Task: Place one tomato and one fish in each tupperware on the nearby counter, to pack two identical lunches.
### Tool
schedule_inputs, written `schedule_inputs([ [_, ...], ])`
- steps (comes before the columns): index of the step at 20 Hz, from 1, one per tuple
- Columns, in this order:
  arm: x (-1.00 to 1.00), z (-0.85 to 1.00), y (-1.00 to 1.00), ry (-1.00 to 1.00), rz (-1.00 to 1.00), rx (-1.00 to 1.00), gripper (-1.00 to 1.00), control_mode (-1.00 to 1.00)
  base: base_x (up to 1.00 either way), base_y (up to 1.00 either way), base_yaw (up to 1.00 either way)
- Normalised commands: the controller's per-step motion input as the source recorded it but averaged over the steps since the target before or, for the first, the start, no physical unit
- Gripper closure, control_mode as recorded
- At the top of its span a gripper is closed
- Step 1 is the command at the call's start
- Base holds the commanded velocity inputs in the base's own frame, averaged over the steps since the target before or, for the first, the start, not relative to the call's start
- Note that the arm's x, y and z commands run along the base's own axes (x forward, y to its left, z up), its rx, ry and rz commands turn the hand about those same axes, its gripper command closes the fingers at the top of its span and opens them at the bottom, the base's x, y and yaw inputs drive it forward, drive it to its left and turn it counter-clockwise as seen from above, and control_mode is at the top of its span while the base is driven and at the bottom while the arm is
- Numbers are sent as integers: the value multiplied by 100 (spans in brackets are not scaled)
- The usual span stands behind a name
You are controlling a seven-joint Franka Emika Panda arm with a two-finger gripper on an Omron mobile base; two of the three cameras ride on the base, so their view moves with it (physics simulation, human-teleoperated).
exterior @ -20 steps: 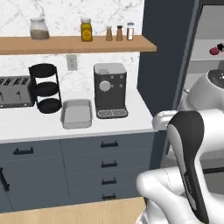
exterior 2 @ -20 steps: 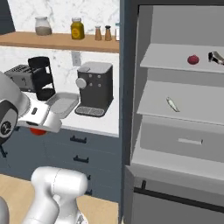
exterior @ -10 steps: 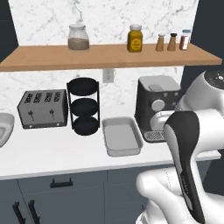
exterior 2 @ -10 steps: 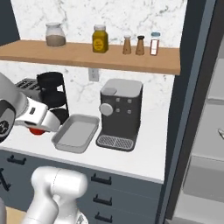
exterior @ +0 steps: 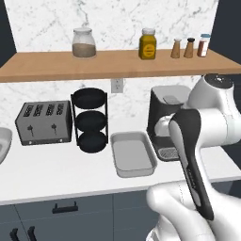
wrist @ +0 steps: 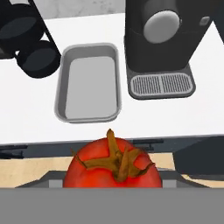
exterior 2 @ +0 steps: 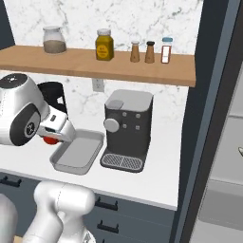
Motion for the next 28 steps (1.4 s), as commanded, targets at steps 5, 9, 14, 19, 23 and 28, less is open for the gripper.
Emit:
schedule_inputs([
  [5,100,-58,22,24,0,4,100,-100,0,0,0],
  [9,100,-17,5,3,0,0,100,-100,0,0,0],
  [14,100,-49,3,0,0,0,100,-100,0,0,0],
  [19,82,-95,14,4,0,-3,100,-100,0,0,0],
  [23,40,-100,14,14,0,-3,100,-100,0,0,0],
  [28,11,-79,-2,15,0,0,100,-100,0,0,0],
])
